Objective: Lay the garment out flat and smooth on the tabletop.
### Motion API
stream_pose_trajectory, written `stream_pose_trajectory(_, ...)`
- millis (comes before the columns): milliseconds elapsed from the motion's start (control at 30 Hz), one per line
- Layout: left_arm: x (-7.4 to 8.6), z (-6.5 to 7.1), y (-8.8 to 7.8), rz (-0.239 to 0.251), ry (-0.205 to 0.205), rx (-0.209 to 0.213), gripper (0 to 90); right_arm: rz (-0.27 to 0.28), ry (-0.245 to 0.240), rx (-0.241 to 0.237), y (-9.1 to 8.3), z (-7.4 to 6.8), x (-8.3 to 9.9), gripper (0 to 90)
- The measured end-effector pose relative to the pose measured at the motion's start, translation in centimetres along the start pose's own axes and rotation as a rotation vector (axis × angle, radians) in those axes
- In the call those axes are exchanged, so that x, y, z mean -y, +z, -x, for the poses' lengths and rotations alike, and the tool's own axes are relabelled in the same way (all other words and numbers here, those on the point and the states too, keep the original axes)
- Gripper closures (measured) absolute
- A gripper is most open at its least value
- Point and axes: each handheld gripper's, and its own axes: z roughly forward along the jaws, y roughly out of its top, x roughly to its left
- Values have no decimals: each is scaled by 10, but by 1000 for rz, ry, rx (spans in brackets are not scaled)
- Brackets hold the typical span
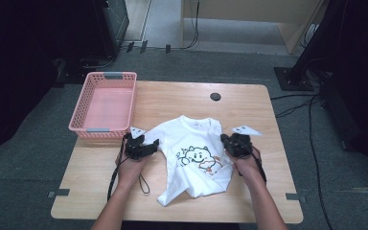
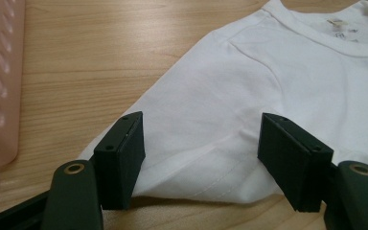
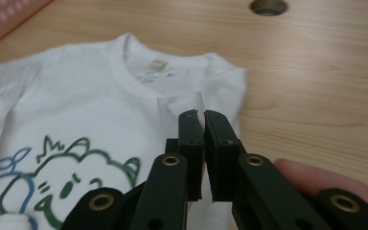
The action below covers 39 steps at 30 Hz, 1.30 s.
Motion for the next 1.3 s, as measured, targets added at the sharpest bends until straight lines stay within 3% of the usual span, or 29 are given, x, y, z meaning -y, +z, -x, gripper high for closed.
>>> stream_pose_trajectory(67,0,1,0,-2,5,-6,336,13,92,-23,-7,19,-2,872)
stream_pose_trajectory(200,0,1,0,-2,7,-7,334,30,182,-9,-16,48,-3,872)
stream_pose_trajectory(333,0,1,0,-4,8,-10,333,36,250,46,-20,73,1,871)
stream_pose_trajectory(433,0,1,0,-3,7,-8,330,40,302,113,-20,89,4,847)
stream_pose_trajectory(533,0,1,0,-5,10,-12,322,78,347,165,-25,97,5,790)
stream_pose_trajectory(600,0,1,0,-5,12,-13,321,106,337,190,-30,95,4,770)
stream_pose_trajectory(667,0,2,0,-6,12,-14,321,111,292,170,-33,85,2,723)
stream_pose_trajectory(767,0,2,0,-5,13,-16,319,63,181,122,-27,62,3,662)
stream_pose_trajectory(867,0,2,0,-6,12,-16,318,-12,78,124,-15,44,12,614)
stream_pose_trajectory(967,0,2,0,-6,14,-18,319,-98,46,132,-2,37,24,579)
stream_pose_trajectory(1100,0,5,2,-13,37,-38,319,-153,-2,152,7,33,34,544)
stream_pose_trajectory(1300,-3,10,7,-26,72,-88,318,-106,-5,159,13,38,35,560)
